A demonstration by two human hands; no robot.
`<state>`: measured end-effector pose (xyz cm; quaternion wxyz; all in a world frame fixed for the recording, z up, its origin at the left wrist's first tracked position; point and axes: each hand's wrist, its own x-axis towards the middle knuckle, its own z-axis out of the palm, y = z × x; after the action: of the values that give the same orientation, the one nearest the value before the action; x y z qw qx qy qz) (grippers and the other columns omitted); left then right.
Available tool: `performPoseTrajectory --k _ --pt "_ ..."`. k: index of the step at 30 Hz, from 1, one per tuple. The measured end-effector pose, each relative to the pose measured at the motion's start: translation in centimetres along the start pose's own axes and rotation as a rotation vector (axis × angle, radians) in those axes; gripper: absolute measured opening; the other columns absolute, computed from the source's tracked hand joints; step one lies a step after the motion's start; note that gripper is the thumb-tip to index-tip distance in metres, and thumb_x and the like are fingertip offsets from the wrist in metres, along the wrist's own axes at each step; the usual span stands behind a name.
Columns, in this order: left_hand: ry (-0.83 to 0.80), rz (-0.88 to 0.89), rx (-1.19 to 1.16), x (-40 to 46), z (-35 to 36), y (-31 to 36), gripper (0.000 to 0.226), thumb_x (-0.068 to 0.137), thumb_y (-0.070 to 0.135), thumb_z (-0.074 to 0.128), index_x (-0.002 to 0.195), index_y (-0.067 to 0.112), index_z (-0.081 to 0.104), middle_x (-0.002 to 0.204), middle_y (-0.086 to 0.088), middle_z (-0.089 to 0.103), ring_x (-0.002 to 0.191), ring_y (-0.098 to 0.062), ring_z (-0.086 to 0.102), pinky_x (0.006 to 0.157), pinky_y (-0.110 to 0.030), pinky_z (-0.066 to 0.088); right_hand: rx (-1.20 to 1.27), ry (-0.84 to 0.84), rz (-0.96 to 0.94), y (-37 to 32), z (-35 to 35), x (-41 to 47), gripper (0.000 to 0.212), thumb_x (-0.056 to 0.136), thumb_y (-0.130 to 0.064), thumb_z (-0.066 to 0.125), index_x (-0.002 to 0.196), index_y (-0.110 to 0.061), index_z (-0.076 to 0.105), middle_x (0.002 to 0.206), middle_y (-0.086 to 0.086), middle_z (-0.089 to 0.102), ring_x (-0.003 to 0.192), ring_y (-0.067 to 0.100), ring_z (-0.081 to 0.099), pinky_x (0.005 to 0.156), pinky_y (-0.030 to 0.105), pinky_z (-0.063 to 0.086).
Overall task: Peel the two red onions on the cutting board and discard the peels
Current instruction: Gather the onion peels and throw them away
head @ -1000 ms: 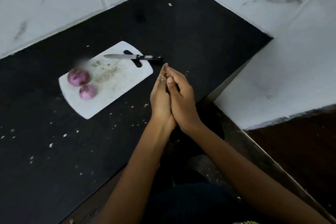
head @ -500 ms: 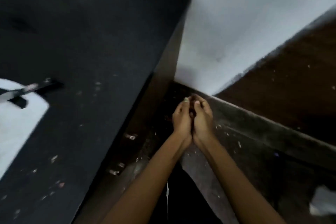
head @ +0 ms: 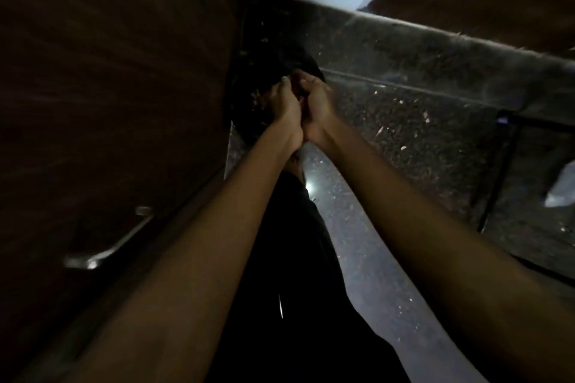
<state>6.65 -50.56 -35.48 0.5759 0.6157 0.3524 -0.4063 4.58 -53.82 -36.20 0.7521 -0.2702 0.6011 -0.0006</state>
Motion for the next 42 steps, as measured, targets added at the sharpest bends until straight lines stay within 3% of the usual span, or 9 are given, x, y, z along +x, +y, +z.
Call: performPoseTrajectory --k 4,7,11,15,17,20,24,31,42 --pt "-0.019 -0.089 -0.039 4.7 0.2 -1.5 0.035 0.104 0.018 0.036 0.128 0.002 0.056 0.115 -0.015 0.065 0.115 -0.029 0.056 0.095 -0.036 0.047 0.097 -0.001 0.16 1.3 -0.7 5.4 0.027 0.099 -0.017 0.042 0.102 0.0 0.063 0.105 0.016 0.065 0.094 0.025 0.059 0.072 0.028 0.046" --pt "-0.05 -0.189 -0.07 7.3 0.4 -1.2 0.042 0.103 0.034 0.038 0.086 0.005 0.063 0.074 -0.009 0.065 0.078 -0.023 0.058 0.07 -0.03 0.048 0.052 0.044 0.171 1.5 -0.2 8.3 0.027 0.097 -0.014 0.041 0.085 -0.002 0.062 0.104 0.02 0.065 0.096 0.027 0.061 0.065 0.031 0.048" --pt "-0.129 -0.254 -0.103 8.7 0.2 -0.2 0.064 0.099 0.053 0.034 0.126 0.0 0.058 0.125 -0.02 0.06 0.115 -0.033 0.057 0.094 -0.04 0.048 -0.047 0.116 0.233 1.4 0.2 11.2 0.038 0.099 -0.017 0.035 0.12 0.004 0.059 0.127 0.023 0.058 0.106 0.035 0.061 0.071 0.037 0.054" --pt "-0.039 -0.286 -0.071 9.0 0.0 0.3 0.064 0.1 0.053 0.032 0.14 0.006 0.047 0.137 -0.017 0.052 0.124 -0.031 0.052 0.098 -0.04 0.043 -0.077 0.116 0.25 1.0 0.2 11.3 0.044 0.102 -0.015 0.028 0.144 -0.004 0.034 0.149 0.012 0.039 0.114 0.024 0.057 0.091 0.03 0.044" --pt "-0.024 -0.284 -0.061 8.6 -0.1 0.4 0.06 0.103 0.048 0.027 0.146 0.007 0.037 0.145 -0.015 0.045 0.131 -0.028 0.045 0.104 -0.034 0.039 -0.055 0.124 0.269 1.2 -0.2 11.3 0.041 0.102 -0.018 0.03 0.137 -0.002 0.044 0.136 0.018 0.05 0.114 0.032 0.056 0.08 0.033 0.051" --pt "-0.02 -0.263 -0.022 7.0 -0.2 0.9 0.051 0.106 0.037 0.024 0.143 0.005 0.039 0.144 -0.013 0.046 0.131 -0.025 0.045 0.099 -0.026 0.038 0.045 0.127 0.306 0.7 -0.1 9.8 0.032 0.103 -0.016 0.032 0.095 0.001 0.058 0.088 0.015 0.057 0.073 0.025 0.054 0.049 0.025 0.05" --pt "0.031 -0.093 -0.005 3.4 0.2 3.1 0.041 0.106 0.027 0.033 0.133 0.003 0.052 0.129 -0.011 0.058 0.102 -0.02 0.057 0.07 -0.021 0.046 0.073 0.086 0.17 -1.3 1.4 5.0 0.022 0.098 -0.01 0.044 0.088 -0.001 0.061 0.082 0.01 0.059 0.07 0.019 0.055 0.072 0.032 0.053" --pt "0.075 0.343 -0.007 -10.6 1.1 10.8 0.03 0.1 0.017 0.047 0.122 0.007 0.065 0.118 -0.01 0.067 0.103 -0.02 0.065 0.087 -0.028 0.053 0.204 -0.061 -0.122 -8.9 6.8 -9.4 0.016 0.089 0.0 0.056 0.082 -0.004 0.069 0.088 0.015 0.068 0.08 0.023 0.065 0.072 0.03 0.056" --pt "0.122 0.895 -0.108 -36.8 -9.1 22.2 0.034 0.099 0.008 0.045 0.129 0.017 0.058 0.113 0.012 0.06 0.106 0.001 0.057 0.085 -0.004 0.043 -0.181 -0.46 -0.709 -12.6 15.6 -38.7 0.028 0.089 0.008 0.045 0.099 -0.002 0.069 0.098 0.013 0.071 0.091 0.02 0.07 0.076 0.021 0.054"
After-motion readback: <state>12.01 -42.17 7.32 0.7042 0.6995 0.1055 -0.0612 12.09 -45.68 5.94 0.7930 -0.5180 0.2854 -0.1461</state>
